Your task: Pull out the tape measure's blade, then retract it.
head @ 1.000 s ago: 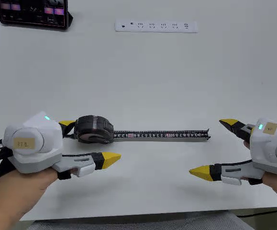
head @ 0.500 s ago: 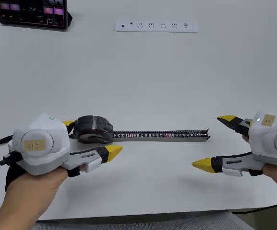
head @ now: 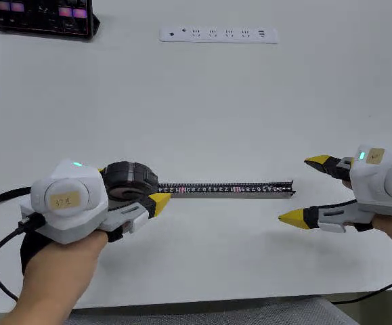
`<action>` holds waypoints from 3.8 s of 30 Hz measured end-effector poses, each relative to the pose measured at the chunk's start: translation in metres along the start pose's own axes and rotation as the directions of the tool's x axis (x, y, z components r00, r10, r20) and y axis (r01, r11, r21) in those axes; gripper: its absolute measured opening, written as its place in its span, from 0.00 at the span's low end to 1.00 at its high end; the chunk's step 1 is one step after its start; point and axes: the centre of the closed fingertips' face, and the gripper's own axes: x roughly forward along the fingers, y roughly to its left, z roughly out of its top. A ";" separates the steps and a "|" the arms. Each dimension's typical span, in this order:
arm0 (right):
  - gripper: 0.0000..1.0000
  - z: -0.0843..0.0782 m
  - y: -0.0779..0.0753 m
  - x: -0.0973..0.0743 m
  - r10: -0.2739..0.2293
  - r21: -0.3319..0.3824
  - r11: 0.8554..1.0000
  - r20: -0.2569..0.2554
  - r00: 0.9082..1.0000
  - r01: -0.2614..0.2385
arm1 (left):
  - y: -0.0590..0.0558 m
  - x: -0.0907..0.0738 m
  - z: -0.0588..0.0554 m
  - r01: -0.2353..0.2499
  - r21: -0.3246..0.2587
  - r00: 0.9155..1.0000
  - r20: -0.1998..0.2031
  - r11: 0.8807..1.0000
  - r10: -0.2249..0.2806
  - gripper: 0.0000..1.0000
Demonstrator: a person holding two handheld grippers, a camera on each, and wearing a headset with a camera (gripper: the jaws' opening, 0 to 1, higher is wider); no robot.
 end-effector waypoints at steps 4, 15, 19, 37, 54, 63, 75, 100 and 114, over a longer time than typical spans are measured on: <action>0.66 -0.001 -0.004 0.002 0.011 -0.021 1.000 -0.012 1.000 -0.011 | 0.003 0.002 0.000 -0.027 -0.014 1.000 -0.005 1.000 0.027 0.71; 0.53 -0.007 -0.008 0.010 0.068 -0.086 0.994 -0.062 0.996 -0.073 | 0.009 0.008 -0.001 -0.077 -0.063 0.997 -0.010 0.995 0.077 0.68; 0.51 -0.007 -0.009 0.012 0.079 -0.093 0.992 -0.069 0.994 -0.085 | 0.011 0.010 -0.002 -0.095 -0.077 0.995 -0.011 0.992 0.095 0.66; 0.45 -0.008 -0.009 0.016 0.104 -0.120 0.986 -0.091 0.990 -0.115 | 0.017 0.012 -0.002 -0.119 -0.125 0.993 -0.006 0.985 0.119 0.61; 0.25 -0.021 -0.004 0.017 0.161 -0.166 0.968 -0.169 0.972 -0.189 | 0.016 0.012 -0.001 -0.103 -0.147 0.995 -0.003 0.984 0.104 0.61; 0.19 -0.022 -0.006 0.020 0.179 -0.211 0.952 -0.201 0.963 -0.221 | 0.016 0.012 -0.002 -0.102 -0.147 0.995 -0.007 0.984 0.102 0.61; 0.12 -0.024 -0.005 0.023 0.195 -0.276 0.926 -0.239 0.951 -0.259 | 0.016 0.012 -0.002 -0.096 -0.155 0.995 -0.008 0.983 0.096 0.61; 0.11 -0.024 -0.005 0.022 0.189 -0.285 0.923 -0.253 0.949 -0.260 | 0.017 0.013 -0.003 -0.113 -0.176 0.994 -0.015 0.978 0.112 0.60; 0.11 -0.025 -0.005 0.023 0.193 -0.284 0.922 -0.252 0.948 -0.263 | 0.018 0.013 -0.004 -0.109 -0.165 0.994 -0.025 0.980 0.106 0.59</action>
